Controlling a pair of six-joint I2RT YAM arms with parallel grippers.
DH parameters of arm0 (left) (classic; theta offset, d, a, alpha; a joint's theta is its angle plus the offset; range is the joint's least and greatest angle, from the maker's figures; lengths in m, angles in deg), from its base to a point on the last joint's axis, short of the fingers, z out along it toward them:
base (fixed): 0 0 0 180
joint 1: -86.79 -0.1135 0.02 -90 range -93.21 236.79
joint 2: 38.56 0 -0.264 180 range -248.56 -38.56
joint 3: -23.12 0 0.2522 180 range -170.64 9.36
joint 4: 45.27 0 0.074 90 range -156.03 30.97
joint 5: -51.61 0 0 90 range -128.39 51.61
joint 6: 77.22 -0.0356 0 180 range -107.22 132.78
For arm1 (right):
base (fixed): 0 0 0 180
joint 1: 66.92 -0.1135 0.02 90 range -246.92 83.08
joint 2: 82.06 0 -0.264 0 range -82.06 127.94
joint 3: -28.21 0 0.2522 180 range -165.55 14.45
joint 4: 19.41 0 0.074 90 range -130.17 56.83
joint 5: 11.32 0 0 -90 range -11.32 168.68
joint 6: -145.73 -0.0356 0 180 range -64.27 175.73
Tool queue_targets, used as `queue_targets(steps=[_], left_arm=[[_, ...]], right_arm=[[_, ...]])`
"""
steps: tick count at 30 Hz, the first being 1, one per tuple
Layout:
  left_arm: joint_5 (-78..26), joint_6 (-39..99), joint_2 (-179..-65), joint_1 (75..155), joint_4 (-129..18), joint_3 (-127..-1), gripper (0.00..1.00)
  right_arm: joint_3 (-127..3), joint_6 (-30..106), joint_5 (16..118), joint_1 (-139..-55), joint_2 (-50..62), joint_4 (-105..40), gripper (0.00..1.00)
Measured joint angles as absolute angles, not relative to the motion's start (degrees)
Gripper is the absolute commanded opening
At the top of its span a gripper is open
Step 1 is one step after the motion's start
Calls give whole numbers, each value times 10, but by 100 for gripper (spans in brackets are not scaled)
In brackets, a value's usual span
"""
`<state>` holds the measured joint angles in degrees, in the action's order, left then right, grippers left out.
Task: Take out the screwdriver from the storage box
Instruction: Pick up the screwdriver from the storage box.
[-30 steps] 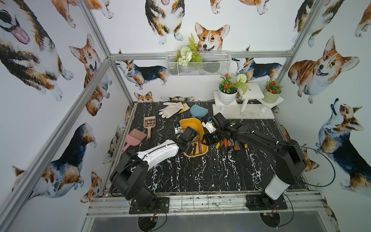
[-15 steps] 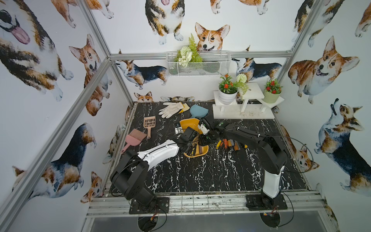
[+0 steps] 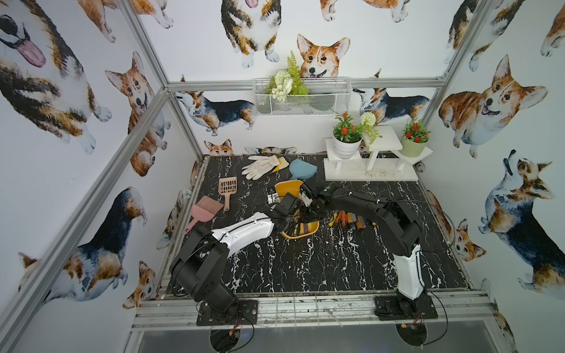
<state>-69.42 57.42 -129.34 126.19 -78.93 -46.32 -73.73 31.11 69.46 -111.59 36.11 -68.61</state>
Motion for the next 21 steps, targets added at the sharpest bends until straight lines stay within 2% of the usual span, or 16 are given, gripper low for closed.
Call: queue_targets(steps=[7, 11, 17, 21], left_arm=[[-697, 576, -1293, 1262, -794, -463, 0], [-697, 578, -1290, 1263, -797, -463, 0], [-694, 577, -1289, 1264, -794, -461, 0], [-695, 577, -1288, 1264, -791, -460, 0]], right_arm=[[-752, 300, 704, -1119, 382, -697, 22], [-752, 300, 711, -1119, 379, -698, 18], [-746, 303, 721, -1120, 367, -708, 6], [-737, 305, 727, -1120, 347, -711, 2]])
